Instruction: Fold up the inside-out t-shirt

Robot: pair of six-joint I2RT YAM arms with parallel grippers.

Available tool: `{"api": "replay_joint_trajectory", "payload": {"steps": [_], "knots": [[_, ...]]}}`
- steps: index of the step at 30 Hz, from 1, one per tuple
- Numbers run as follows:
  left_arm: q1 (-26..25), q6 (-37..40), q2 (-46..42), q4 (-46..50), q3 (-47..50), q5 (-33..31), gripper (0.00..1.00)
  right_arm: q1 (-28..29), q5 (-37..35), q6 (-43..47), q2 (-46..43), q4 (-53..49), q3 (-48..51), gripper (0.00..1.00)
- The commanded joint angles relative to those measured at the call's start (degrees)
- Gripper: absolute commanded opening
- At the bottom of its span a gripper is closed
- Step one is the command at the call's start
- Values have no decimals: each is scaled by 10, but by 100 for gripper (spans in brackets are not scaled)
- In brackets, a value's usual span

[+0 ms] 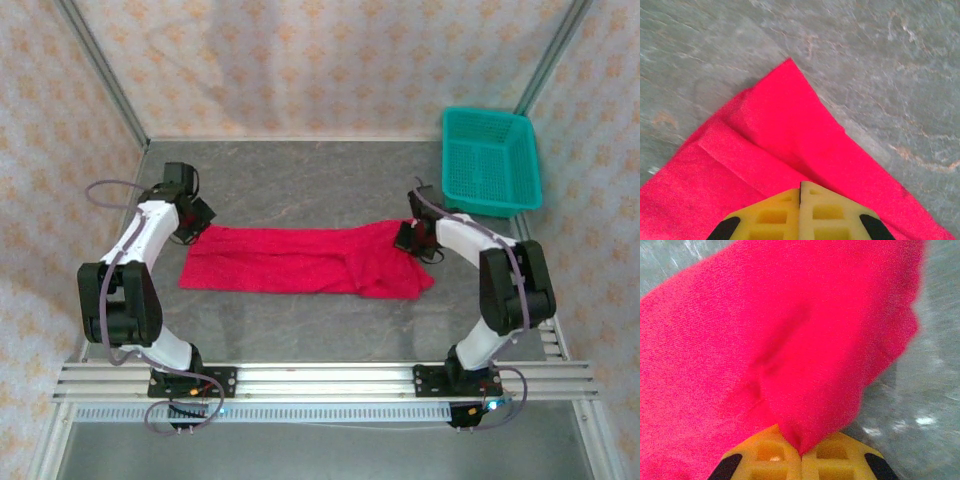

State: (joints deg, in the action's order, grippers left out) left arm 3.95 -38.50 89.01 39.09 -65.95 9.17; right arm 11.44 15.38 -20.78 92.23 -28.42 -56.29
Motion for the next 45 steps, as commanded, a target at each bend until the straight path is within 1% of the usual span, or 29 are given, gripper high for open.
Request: {"api": "replay_joint_trajectory", "payload": {"steps": [1, 4, 7, 12, 17, 22, 29, 33, 39, 45], "knots": [[-56, -34, -5, -30, 15, 15, 7, -39, -37, -4, -61, -54, 1, 0], [-104, -52, 25, -49, 5, 19, 7, -70, -42, 4, -95, -72, 5, 0], [-123, -49, 60, -43, -24, 26, 7, -77, -24, 11, -115, -73, 11, 0], [-119, -26, 87, -27, -50, 22, 6, -74, 11, 7, -130, -80, 10, 0], [-89, -18, 86, -26, -47, 47, 6, -51, 27, -15, -155, -93, -11, 0], [-44, -7, 56, -14, -46, 65, 6, 5, 33, -55, -176, -110, -63, 0], [15, -9, 10, -17, -27, 98, 6, 118, 21, -118, -167, -93, -130, 0], [37, -6, -1, -13, -20, 110, 6, 181, 12, -148, -129, -69, -172, 0], [81, -11, -4, -20, -3, 144, 6, 264, 5, -164, -36, -46, -262, 0], [126, -10, -6, -27, 16, 161, 6, 311, 9, -171, 64, -28, -347, 0]]}}
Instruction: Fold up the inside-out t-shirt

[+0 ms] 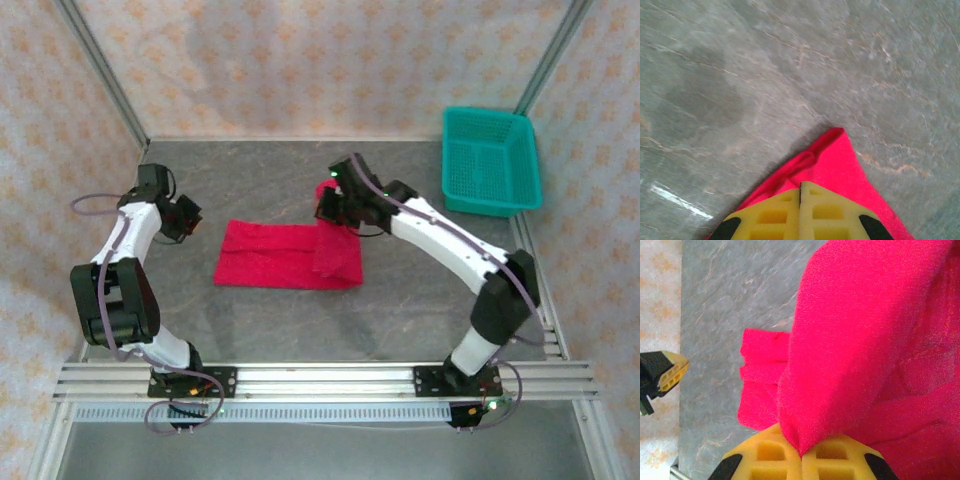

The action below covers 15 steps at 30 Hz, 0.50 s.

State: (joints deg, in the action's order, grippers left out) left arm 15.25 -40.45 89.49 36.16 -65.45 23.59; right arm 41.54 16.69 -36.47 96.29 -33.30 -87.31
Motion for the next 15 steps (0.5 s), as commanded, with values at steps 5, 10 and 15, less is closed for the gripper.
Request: {"api": "replay_joint_trajectory", "payload": {"steps": [5, 10, 15], "knots": [[24, 8, 5, -14, 27, 28, 6, 31, 5, -20, 83, 25, -98, 0], [27, 6, 9, -25, 36, 32, 6, 49, 26, -27, 141, 22, -148, 0], [31, 8, 6, -21, 32, 33, 6, 71, 43, -37, 189, 28, -187, 0]]}}
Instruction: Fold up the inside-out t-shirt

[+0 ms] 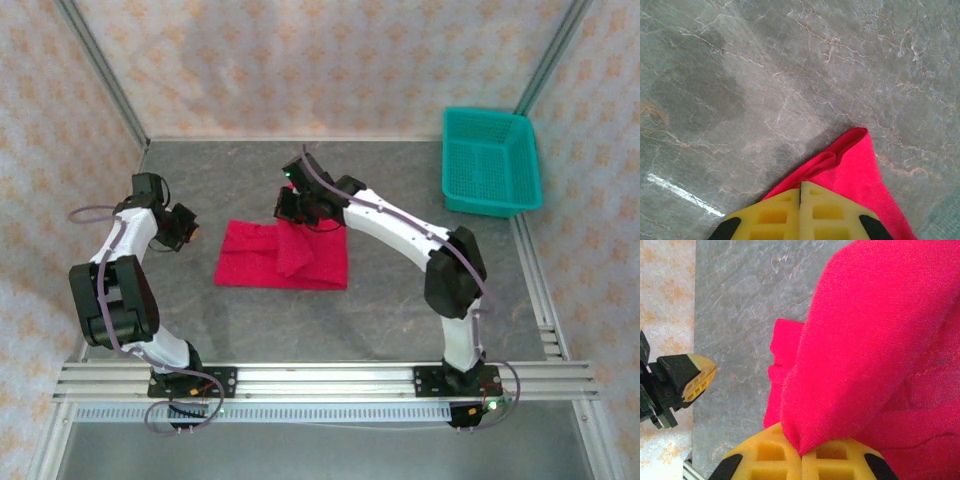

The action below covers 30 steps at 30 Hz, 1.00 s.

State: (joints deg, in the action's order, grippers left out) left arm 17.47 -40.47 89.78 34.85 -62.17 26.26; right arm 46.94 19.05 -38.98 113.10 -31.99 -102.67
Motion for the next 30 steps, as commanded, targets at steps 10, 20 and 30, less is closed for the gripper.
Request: {"api": "replay_joint_trajectory", "payload": {"steps": [10, 20, 30], "knots": [[15, 8, 0, -7, 2, 7, 6, 52, 43, -17, 108, 6, -114, 0], [15, 1, -11, -16, 14, -1, 6, 71, 97, -58, 217, 11, -215, 25], [15, 9, -53, 9, 13, -34, 6, 82, 51, -2, 125, -81, -226, 56]]}}
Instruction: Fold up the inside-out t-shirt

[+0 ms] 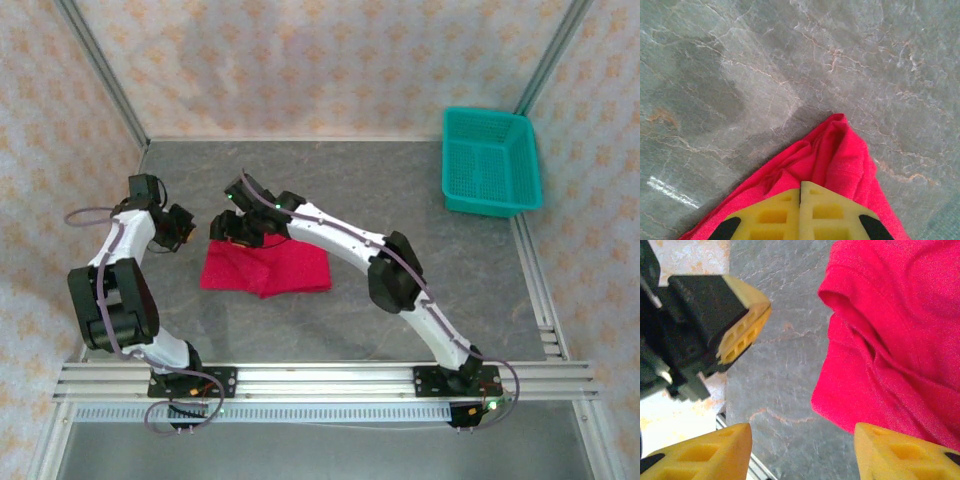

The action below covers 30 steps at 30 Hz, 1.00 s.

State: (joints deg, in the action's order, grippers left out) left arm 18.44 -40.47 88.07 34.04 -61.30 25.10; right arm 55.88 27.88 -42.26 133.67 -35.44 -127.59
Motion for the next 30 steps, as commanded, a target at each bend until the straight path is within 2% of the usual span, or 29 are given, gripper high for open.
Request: {"api": "replay_joint_trajectory", "payload": {"steps": [1, 3, 6, 8, 11, 15, 19, 25, 30], "knots": [[5, 12, -48, 23, 6, -28, 7, -10, -52, 37, -108, -44, 60, 56], [2, 15, -72, 28, 13, -32, 7, -23, -79, 39, -163, -14, 155, 53], [-28, 12, -113, 26, 28, -39, 8, -61, -70, 5, -242, 86, 324, 34], [-74, 4, -131, 25, 32, -51, 8, -89, -57, -25, -279, 161, 433, 20], [-158, -24, -143, 18, 32, -78, 8, -116, -37, -47, -295, 229, 519, 10], [-245, -67, -139, -18, 32, -104, 8, -128, -37, -47, -277, 263, 560, 4], [-310, -95, -93, -37, 3, -121, 8, -130, -90, -42, -232, 210, 574, 0], [-434, -135, -4, -71, -54, -130, 8, -130, -96, -117, -224, 313, 673, 0], [-470, -171, 45, -106, -44, -120, 7, -134, -148, -166, -252, 321, 721, 0]]}}
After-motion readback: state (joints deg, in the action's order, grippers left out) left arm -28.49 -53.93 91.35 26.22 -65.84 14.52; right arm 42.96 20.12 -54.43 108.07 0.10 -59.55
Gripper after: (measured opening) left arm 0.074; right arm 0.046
